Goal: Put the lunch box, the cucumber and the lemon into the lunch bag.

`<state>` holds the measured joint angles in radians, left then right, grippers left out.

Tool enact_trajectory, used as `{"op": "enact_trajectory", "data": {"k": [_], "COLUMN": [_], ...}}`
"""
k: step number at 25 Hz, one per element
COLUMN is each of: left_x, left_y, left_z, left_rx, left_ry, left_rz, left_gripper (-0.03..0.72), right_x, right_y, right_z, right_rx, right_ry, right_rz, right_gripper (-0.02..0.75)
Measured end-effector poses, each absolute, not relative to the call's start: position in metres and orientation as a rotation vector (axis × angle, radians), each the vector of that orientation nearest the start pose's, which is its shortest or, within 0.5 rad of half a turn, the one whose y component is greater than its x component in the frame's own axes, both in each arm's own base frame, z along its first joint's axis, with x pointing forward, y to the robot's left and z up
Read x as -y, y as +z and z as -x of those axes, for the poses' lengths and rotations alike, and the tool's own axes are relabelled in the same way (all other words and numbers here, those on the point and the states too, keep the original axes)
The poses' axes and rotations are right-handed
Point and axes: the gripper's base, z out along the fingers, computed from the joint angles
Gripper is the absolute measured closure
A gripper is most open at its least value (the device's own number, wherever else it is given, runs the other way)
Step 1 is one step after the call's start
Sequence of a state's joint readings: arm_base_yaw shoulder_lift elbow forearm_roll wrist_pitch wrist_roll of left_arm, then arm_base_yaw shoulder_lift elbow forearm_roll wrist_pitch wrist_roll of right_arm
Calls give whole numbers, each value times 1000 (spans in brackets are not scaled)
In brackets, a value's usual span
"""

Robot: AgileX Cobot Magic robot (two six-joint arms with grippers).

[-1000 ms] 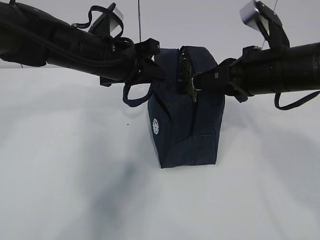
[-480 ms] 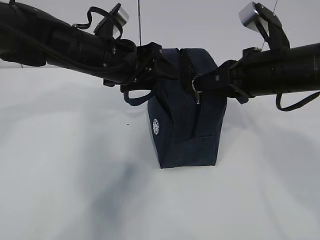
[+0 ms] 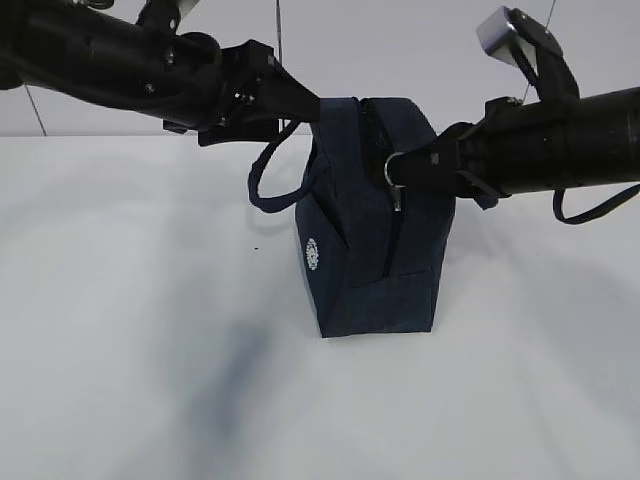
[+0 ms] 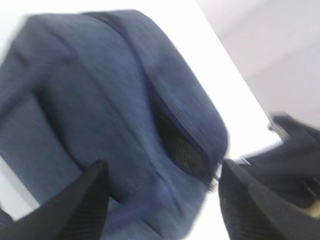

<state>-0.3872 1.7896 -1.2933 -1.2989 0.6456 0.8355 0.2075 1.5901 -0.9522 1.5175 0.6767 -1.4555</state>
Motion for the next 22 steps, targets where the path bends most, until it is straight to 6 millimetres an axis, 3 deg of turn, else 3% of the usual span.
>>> {"op": "enact_trajectory", "data": {"k": [4, 8, 15, 22], "left_x": [208, 214, 212, 234], "left_y": [276, 264, 243, 237], "left_z": [-334, -322, -306, -297], "left_rx": [-2244, -2308, -2389, -2354], "left_ry": [-1156, -1157, -1129, -1022], "left_rz": [-491, -540, -509, -472], "left_gripper": [193, 193, 193, 193], "right_x": [-123, -123, -123, -123], "right_y": [252, 252, 252, 253], "right_z": [-309, -309, -310, -310], "right_rx": [-2067, -2069, -2069, -2065], "right_ry": [875, 874, 872, 881], "right_rz": [562, 559, 555, 537], "right_gripper": [731, 731, 731, 731]}}
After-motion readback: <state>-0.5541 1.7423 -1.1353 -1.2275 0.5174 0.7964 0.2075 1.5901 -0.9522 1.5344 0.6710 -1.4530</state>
